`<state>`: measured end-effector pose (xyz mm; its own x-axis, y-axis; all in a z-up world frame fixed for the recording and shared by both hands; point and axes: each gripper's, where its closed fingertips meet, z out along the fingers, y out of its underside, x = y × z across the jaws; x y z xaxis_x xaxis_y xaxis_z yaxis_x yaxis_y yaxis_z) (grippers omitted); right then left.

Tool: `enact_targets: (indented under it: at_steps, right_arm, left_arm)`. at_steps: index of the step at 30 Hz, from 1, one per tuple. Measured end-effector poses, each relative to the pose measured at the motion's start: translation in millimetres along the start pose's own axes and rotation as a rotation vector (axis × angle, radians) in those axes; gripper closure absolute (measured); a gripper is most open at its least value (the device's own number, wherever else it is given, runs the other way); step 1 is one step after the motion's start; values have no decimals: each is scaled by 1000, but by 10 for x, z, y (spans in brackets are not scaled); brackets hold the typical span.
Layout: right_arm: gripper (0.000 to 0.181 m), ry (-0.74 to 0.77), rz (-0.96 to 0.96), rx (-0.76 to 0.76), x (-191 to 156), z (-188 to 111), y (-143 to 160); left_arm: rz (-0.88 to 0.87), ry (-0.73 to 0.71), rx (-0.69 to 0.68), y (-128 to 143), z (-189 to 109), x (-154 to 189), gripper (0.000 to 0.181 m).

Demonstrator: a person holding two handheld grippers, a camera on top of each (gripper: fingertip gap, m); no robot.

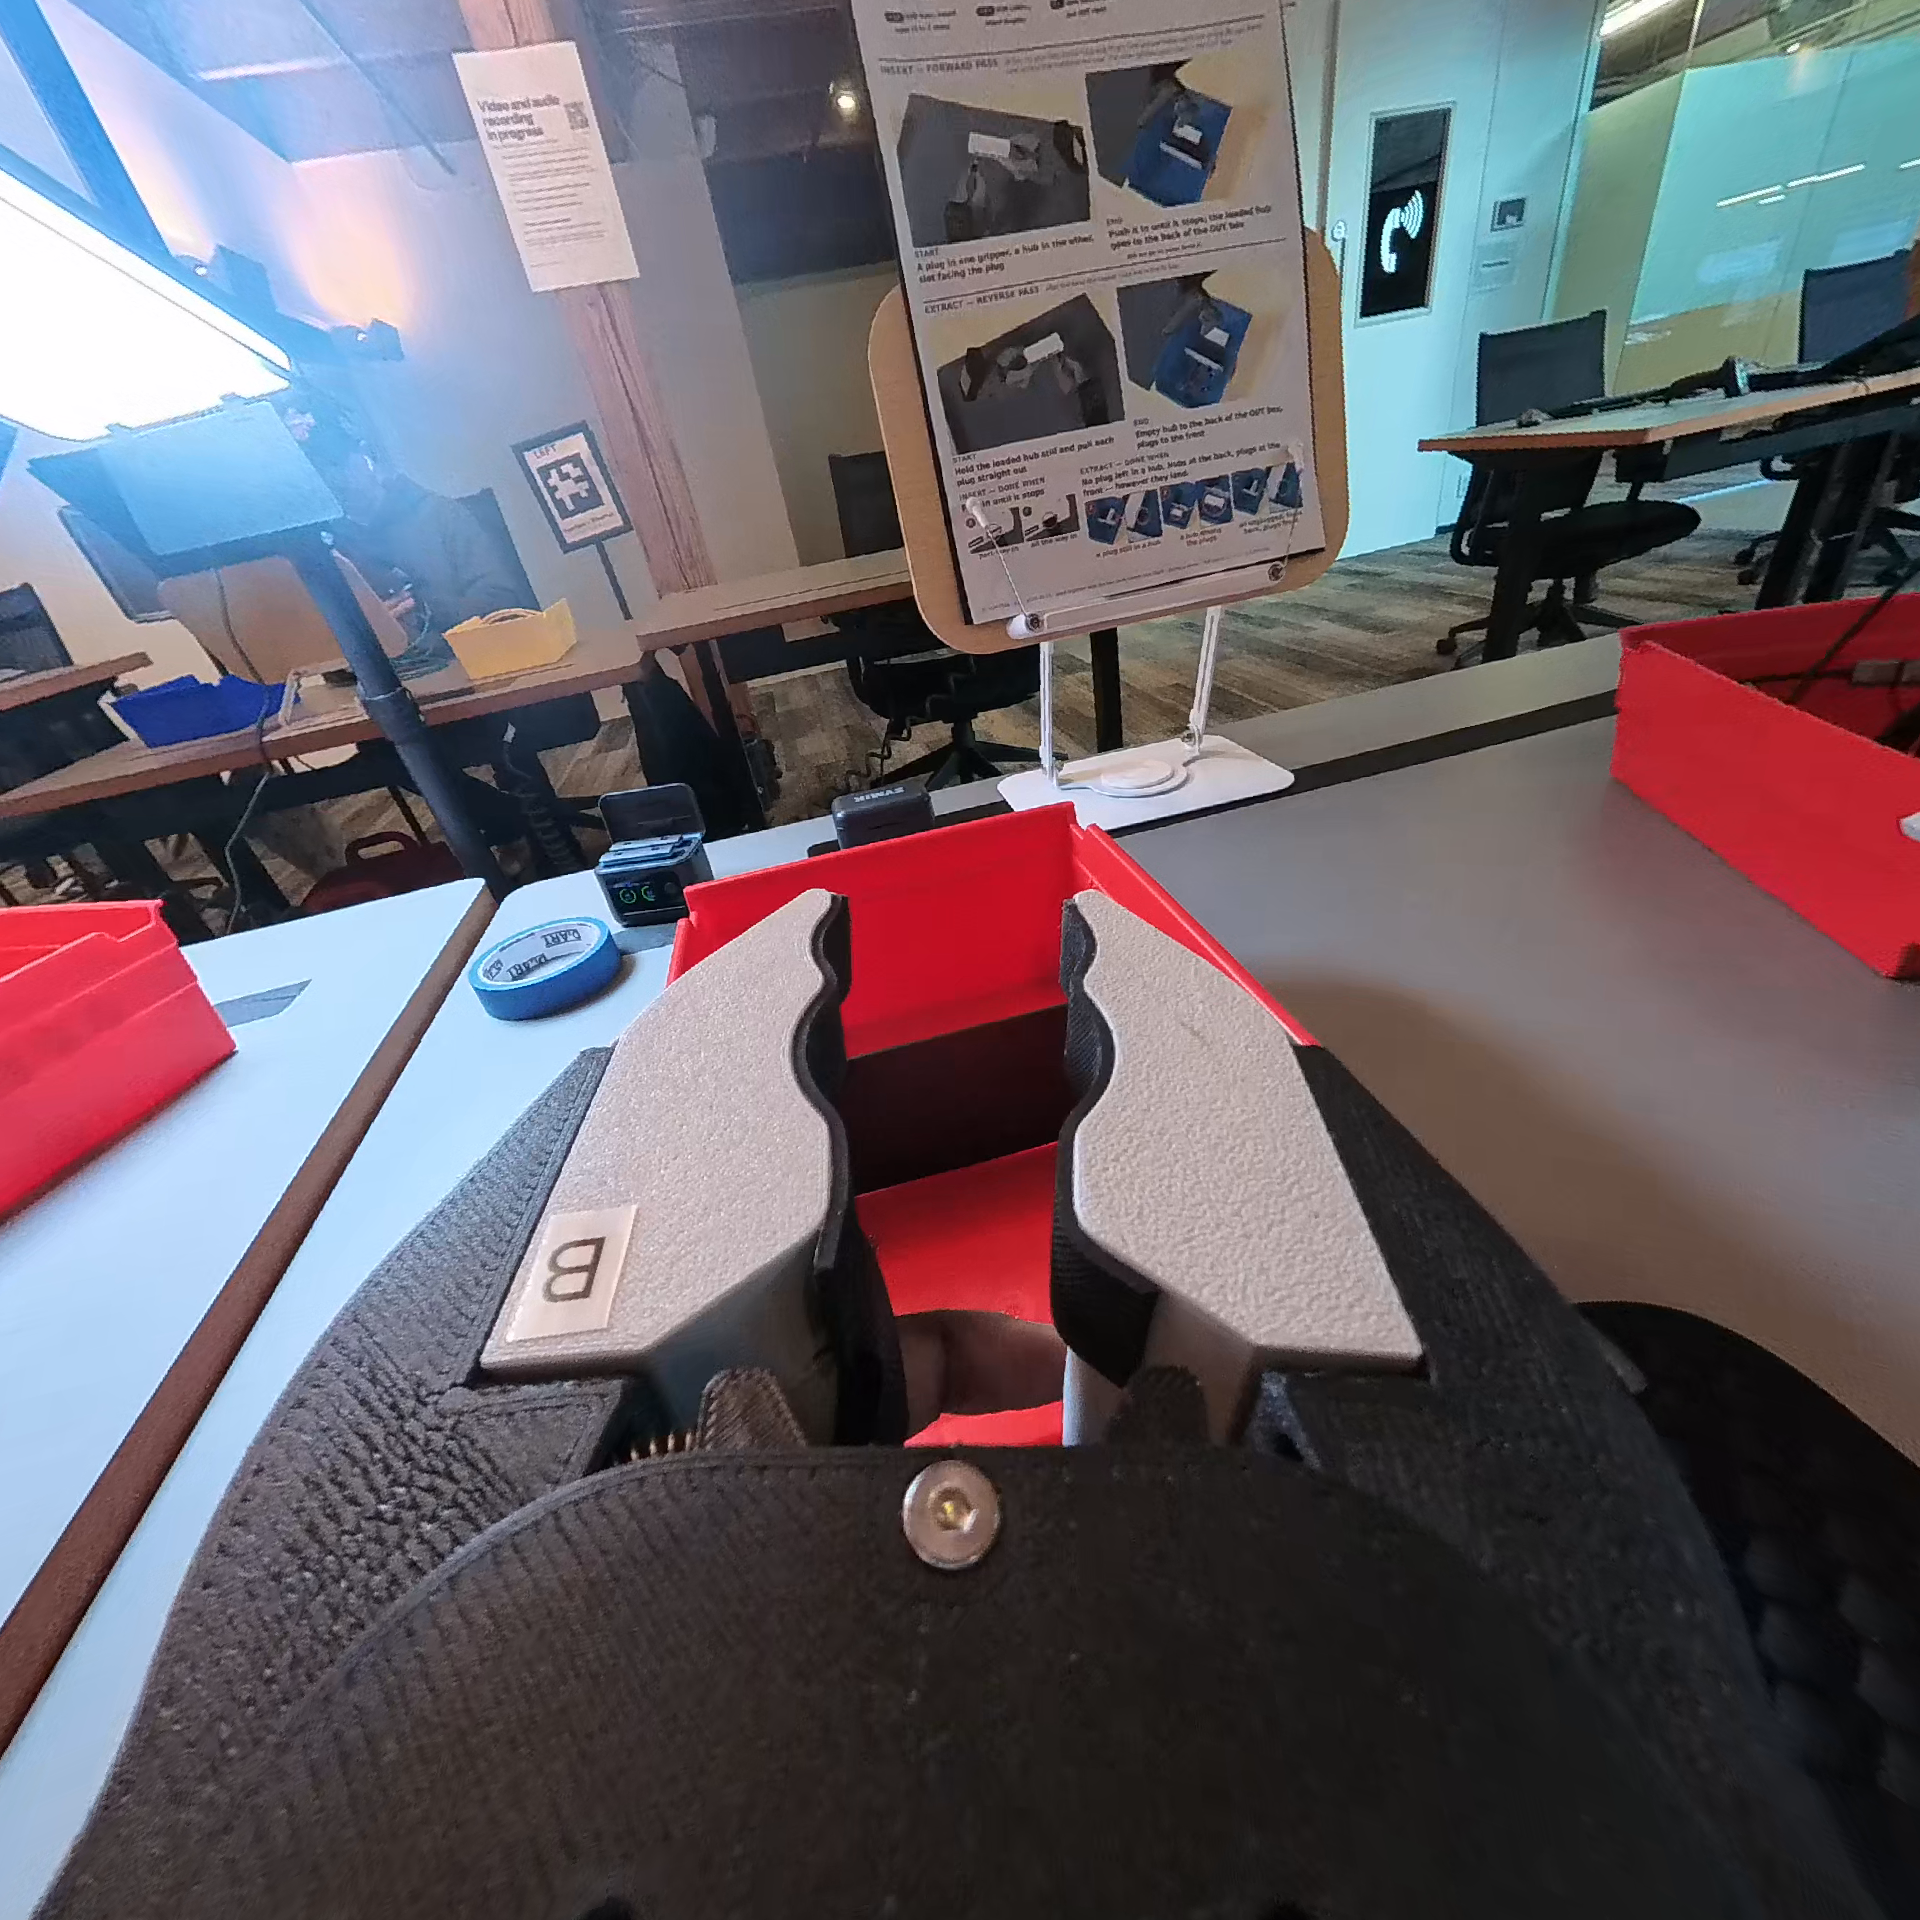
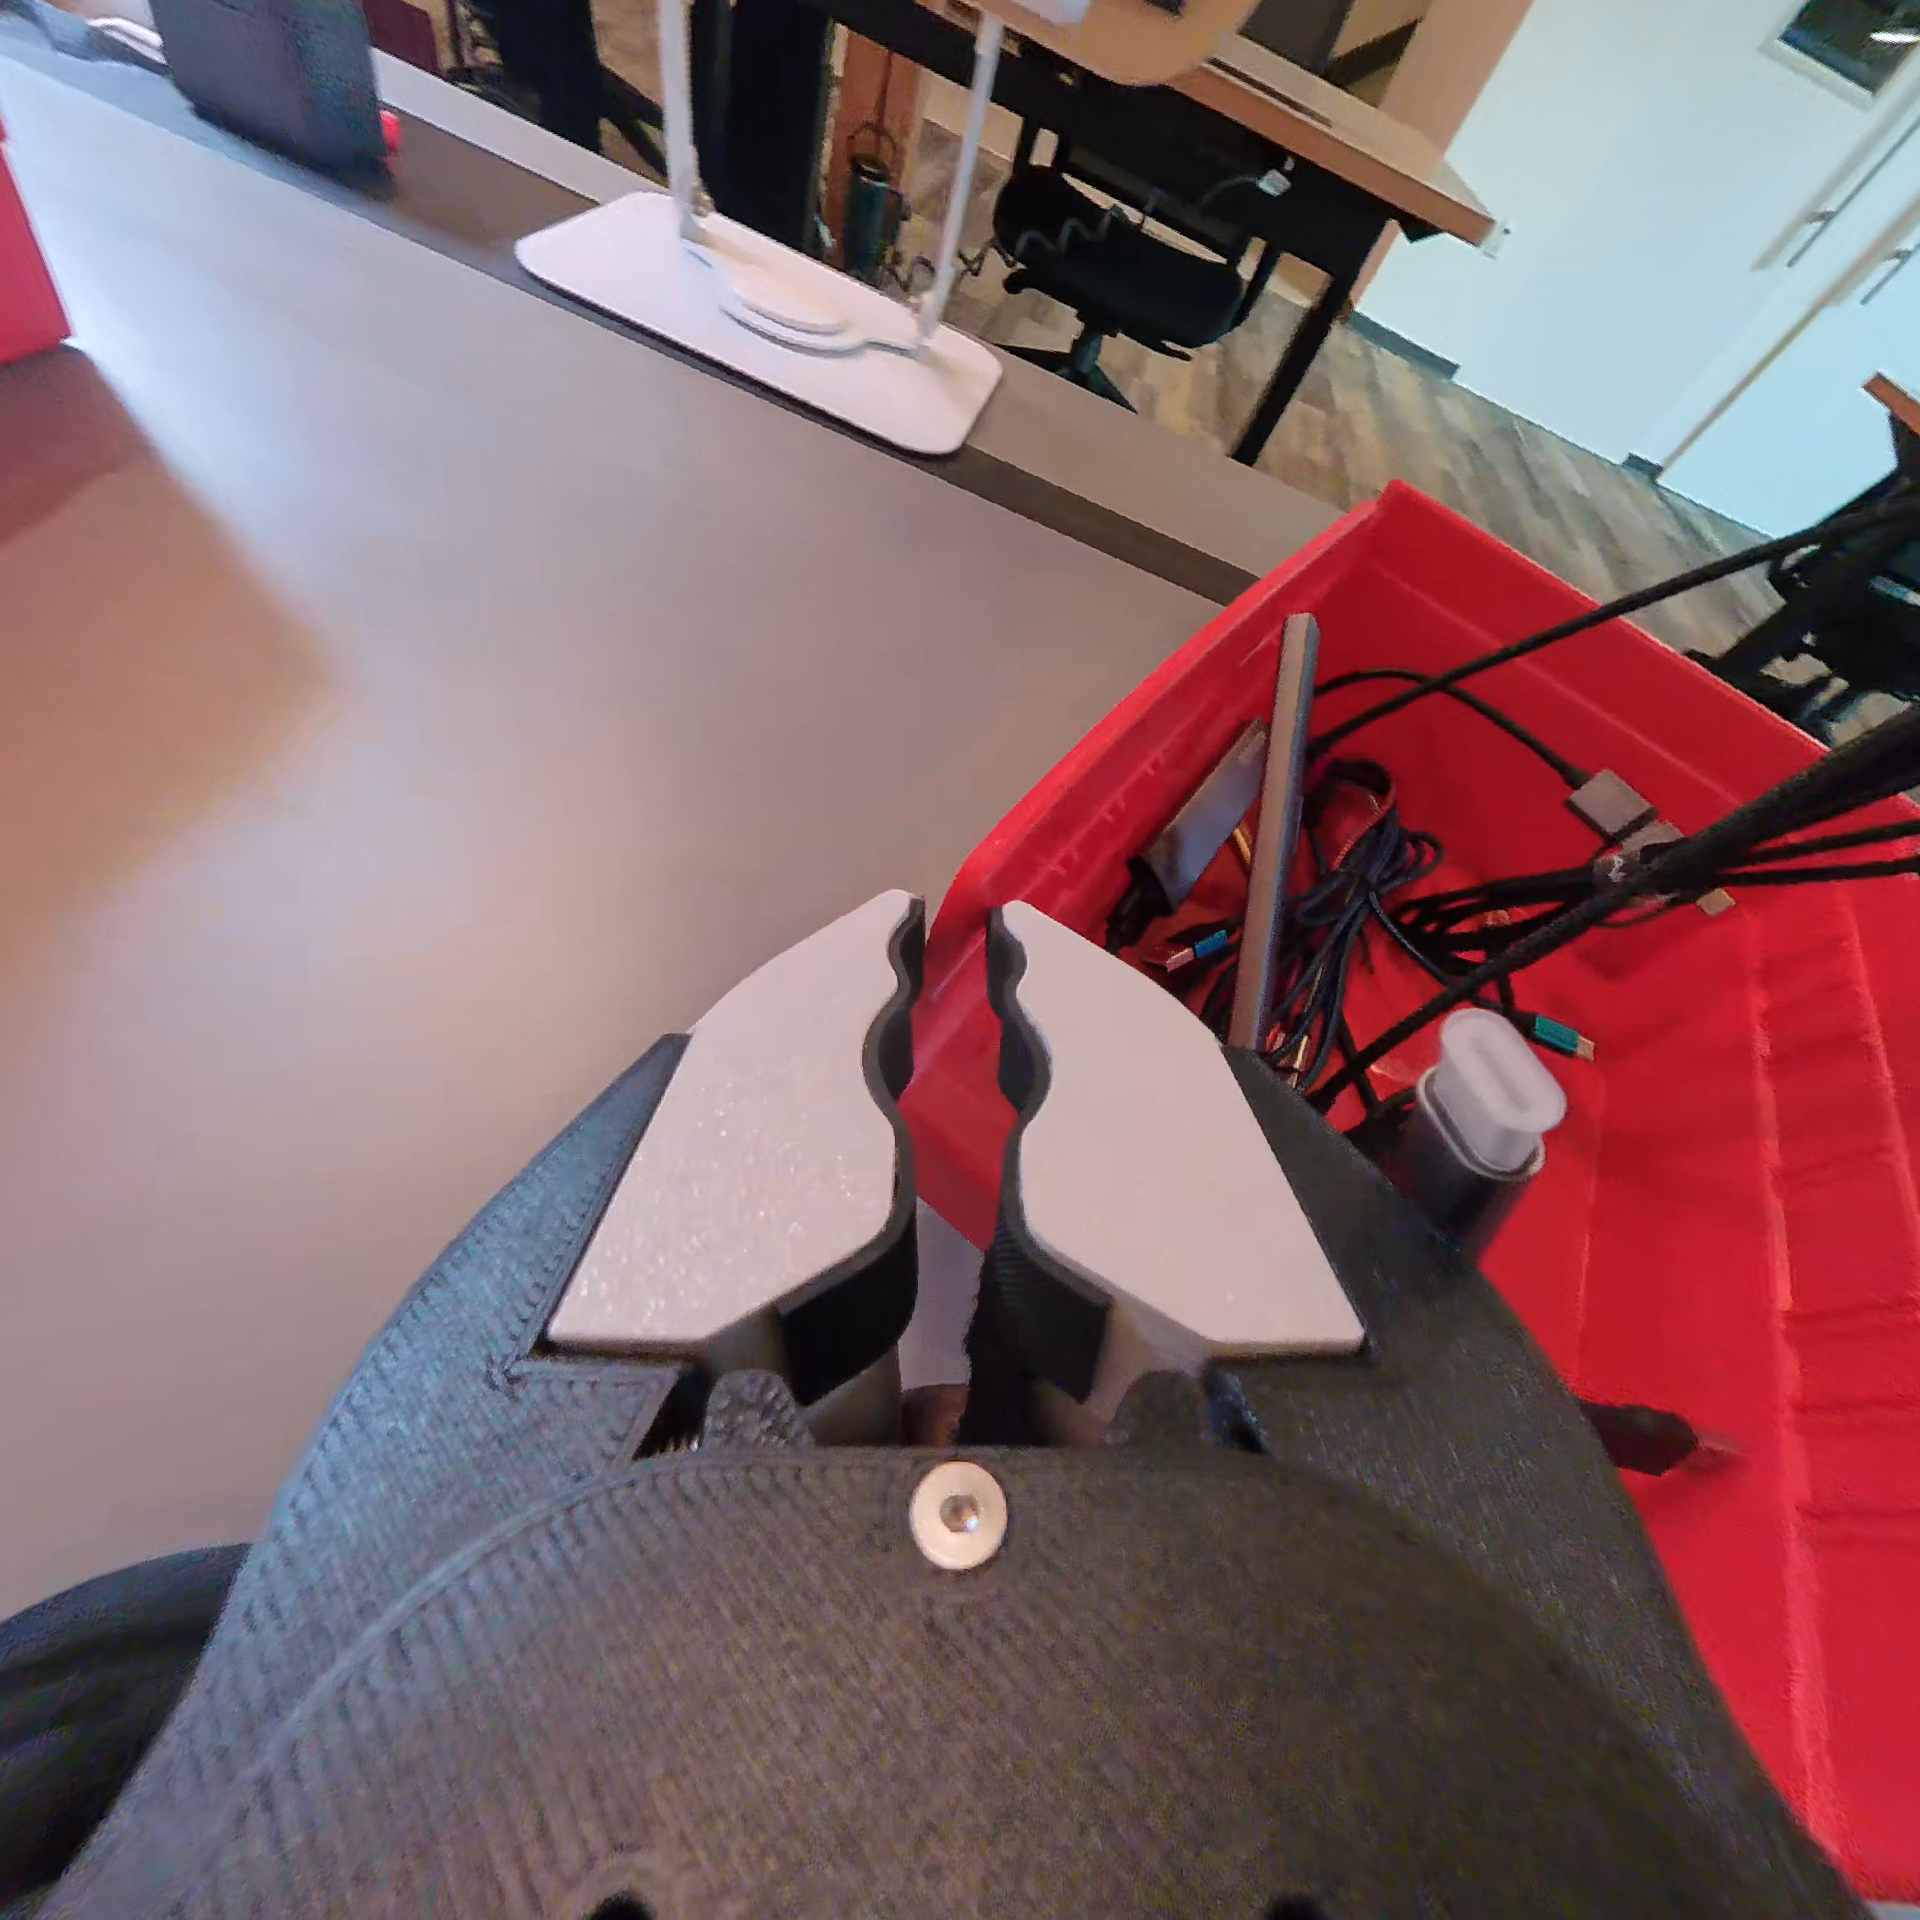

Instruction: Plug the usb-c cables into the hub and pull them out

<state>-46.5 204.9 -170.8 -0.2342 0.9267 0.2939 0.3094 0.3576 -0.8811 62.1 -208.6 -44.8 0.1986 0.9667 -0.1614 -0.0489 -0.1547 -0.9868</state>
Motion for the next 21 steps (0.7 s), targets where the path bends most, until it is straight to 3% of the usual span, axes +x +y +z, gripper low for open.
enact_targets:
  at_steps: [21]
  right_arm:
    - [168, -329, -115, 87, -1503, 34, -525]
  left_arm:
    - [-18, -24, -3, 49, -60, -140, 143]
